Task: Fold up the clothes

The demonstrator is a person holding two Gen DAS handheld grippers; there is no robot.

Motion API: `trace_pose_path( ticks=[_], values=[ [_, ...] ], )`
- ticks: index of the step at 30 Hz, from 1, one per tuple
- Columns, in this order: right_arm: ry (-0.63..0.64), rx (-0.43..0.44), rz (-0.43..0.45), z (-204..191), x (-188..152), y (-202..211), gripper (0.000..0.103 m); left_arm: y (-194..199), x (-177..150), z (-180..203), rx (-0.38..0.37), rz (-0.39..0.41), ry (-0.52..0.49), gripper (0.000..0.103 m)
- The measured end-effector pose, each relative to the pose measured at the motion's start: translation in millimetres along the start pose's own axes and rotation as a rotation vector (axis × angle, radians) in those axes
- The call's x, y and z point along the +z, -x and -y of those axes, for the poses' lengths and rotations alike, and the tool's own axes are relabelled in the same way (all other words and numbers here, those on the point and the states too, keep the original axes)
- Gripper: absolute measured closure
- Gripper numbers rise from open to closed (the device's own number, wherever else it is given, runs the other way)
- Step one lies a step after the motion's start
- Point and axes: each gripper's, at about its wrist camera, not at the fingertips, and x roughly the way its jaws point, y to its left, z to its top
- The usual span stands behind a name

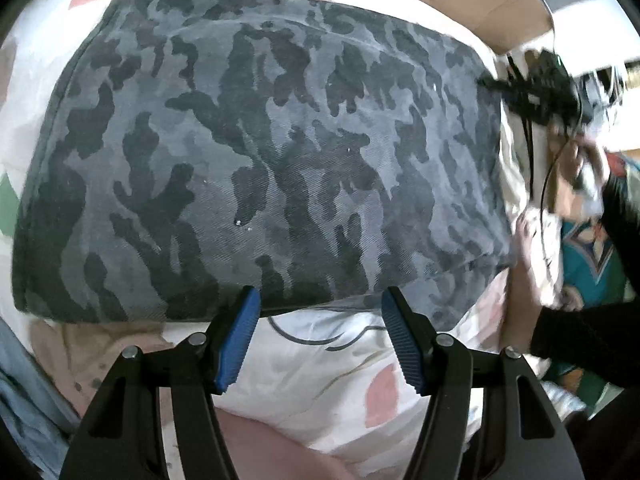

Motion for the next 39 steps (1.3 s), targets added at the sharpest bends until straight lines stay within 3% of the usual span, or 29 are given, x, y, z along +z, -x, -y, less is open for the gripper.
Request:
trace_pose_path(
  ticks=[2, 5, 18, 26, 37, 39],
  values=[
    [-0.008, -0.009, -0.001, 7, -4, -1, 0.071, -2, 7, 10, -0.015, 0.002, 0.017, 0.039],
    [-0.013, -0.018, -0.015, 14, -12, -5, 0.065, -1, 8, 14, 0.003, -0.011, 0.000, 0.039],
    [-0.054, 0.007, -0.117, 30, -67, -22, 0.063, -9, 17, 22, -0.032, 0.001, 0.011, 0.039],
    [-0.026, -0.037, -0.162, 28, -98, -23, 0.063, -14, 15, 22, -0.056, -0.004, 0.017, 0.039],
    [-0.057, 0.028, -0.263, 32, -148, -28, 0.063, -15, 19, 22, -0.080, 0.011, 0.017, 0.039],
    [-0.070, 0.075, -0.254, 30, -150, -23, 0.063, -16, 20, 25, -0.080, 0.016, 0.004, 0.039]
  ],
)
